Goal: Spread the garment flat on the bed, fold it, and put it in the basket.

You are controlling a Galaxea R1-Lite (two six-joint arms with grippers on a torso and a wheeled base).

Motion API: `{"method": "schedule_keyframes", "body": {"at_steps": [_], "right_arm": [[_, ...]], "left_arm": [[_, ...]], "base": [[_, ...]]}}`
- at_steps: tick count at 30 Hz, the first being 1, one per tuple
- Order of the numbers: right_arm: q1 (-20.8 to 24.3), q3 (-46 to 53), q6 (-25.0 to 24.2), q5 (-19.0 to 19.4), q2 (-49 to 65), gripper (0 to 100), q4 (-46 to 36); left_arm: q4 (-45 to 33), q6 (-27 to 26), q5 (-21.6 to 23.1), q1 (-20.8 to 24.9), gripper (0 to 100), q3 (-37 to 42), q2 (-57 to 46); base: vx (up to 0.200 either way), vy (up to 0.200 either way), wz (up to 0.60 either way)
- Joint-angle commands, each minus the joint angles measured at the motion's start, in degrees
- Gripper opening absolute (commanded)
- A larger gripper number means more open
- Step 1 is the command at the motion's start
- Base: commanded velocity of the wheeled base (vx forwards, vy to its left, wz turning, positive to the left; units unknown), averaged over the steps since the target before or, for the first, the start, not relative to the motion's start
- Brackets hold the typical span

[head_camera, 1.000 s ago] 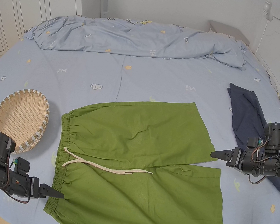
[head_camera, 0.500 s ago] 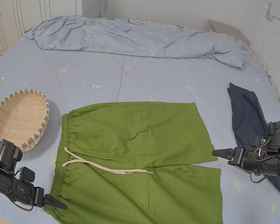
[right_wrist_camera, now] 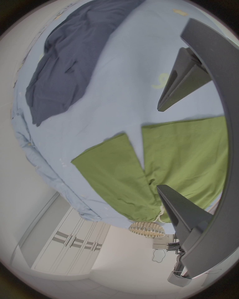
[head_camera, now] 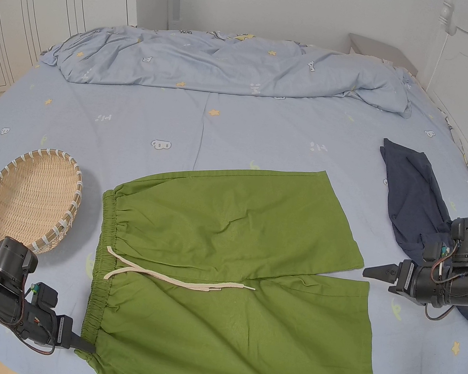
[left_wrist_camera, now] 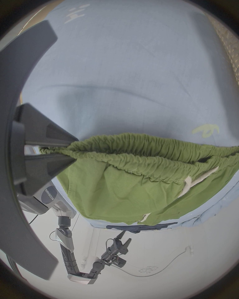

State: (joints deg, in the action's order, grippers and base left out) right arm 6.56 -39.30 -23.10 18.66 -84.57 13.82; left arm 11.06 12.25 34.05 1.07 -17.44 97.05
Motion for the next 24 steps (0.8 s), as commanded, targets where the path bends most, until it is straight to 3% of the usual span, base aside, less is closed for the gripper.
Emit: {"method": "schedule_keyframes", "body": {"at_steps": [1,8,24], "right_arm": [[-2.16,3.88,0.25,1.46,2.39,100,-2.31],[-2.43,11.88,1.92,2.96,4.15,100,-8.64],[-0.32,26.12,4.29,14.73,3.00,100,-8.90]], "left_arm": [[0.11,0.05,0.23,-1.42,0,-0.05,-0.90],[0.11,0.05,0.32,-1.86,0,-0.22,-1.42],[0.19,0.05,0.14,-1.60,0,-0.48,-1.95]], "base": [[0.000,0.000,0.00],[0.000,0.000,0.00],[0.000,0.000,0.00]]}}
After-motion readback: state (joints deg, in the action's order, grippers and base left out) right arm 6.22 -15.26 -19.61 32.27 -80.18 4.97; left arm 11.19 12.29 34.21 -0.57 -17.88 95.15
